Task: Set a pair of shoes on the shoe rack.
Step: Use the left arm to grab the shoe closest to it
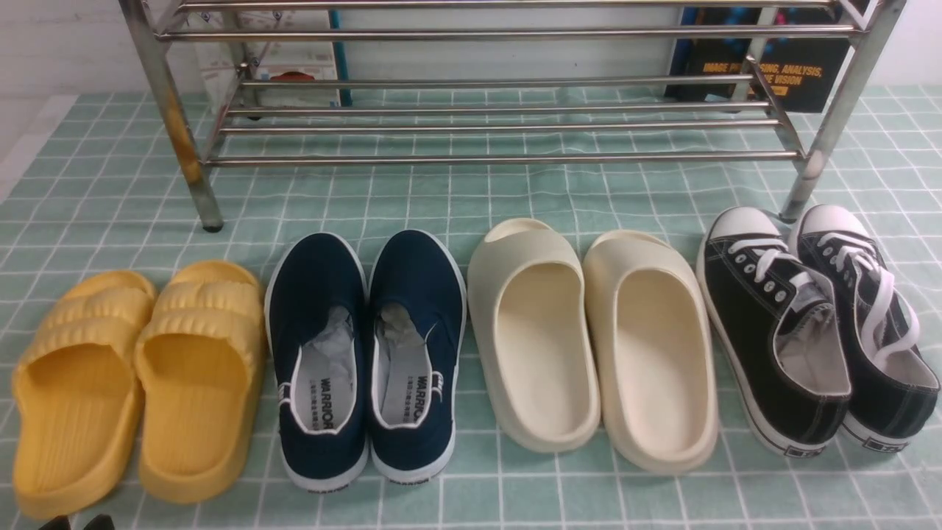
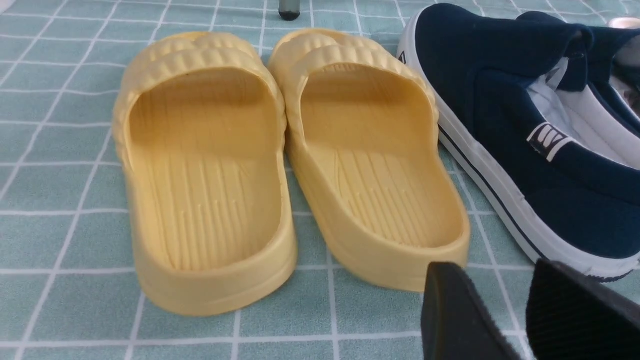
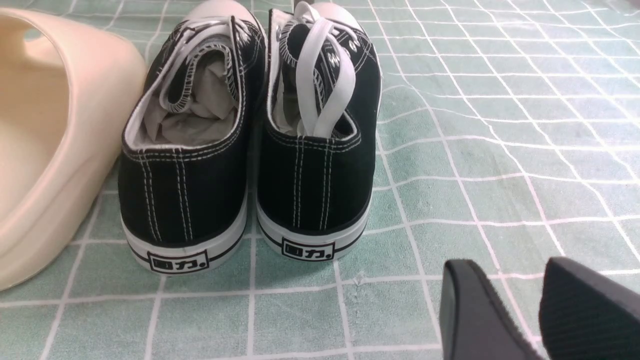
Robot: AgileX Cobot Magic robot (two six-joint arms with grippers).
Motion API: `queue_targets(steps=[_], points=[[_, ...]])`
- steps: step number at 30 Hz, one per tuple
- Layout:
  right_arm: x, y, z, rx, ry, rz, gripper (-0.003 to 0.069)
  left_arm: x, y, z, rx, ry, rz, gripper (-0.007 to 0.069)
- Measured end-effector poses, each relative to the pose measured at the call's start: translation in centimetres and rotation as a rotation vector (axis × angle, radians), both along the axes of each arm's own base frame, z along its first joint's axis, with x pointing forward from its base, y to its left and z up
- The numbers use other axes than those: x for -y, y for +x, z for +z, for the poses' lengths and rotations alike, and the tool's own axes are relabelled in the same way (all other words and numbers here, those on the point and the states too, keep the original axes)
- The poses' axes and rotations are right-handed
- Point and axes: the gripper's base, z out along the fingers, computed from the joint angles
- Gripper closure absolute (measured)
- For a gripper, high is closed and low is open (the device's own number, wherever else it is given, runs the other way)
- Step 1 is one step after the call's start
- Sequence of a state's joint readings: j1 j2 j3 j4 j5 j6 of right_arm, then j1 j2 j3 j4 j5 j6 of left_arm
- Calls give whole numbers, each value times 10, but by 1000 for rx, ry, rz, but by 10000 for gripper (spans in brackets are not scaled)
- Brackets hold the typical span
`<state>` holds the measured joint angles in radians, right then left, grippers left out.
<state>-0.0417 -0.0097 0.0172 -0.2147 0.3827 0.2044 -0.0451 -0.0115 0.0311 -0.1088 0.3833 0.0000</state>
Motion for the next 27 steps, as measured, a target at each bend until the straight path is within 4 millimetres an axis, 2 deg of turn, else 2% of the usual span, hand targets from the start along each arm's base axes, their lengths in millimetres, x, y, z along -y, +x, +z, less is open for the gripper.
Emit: queue_targets(steps=[4, 8, 11, 12, 13, 14, 17, 18, 20, 27], points=[[0, 0, 0, 0, 0, 0, 412, 1, 0, 2, 17, -47, -1, 386], [0, 0, 0, 0, 0, 0, 412, 4, 1, 5, 42, -186, 7, 386], [0, 0, 0, 0, 0, 0, 412, 8, 2, 11, 62, -486, 31, 386], [0, 0, 0, 0, 0, 0, 412, 8, 2, 12, 63, -493, 33, 386], [0, 0, 0, 0, 0, 0, 412, 11, 2, 15, 62, -713, 51, 386], [0, 0, 0, 0, 0, 0, 412, 12, 2, 17, 57, -846, 62, 386], [0, 0, 0, 0, 0, 0, 412, 14, 2, 23, 38, -1163, 85, 386], [0, 0, 0, 0, 0, 0, 412, 14, 2, 24, 35, -1221, 88, 386], [0, 0, 0, 0, 0, 0, 412, 13, 2, 26, 38, -1317, 97, 386], [0, 0, 0, 0, 0, 0, 412, 11, 3, 28, 60, -1361, 111, 386]])
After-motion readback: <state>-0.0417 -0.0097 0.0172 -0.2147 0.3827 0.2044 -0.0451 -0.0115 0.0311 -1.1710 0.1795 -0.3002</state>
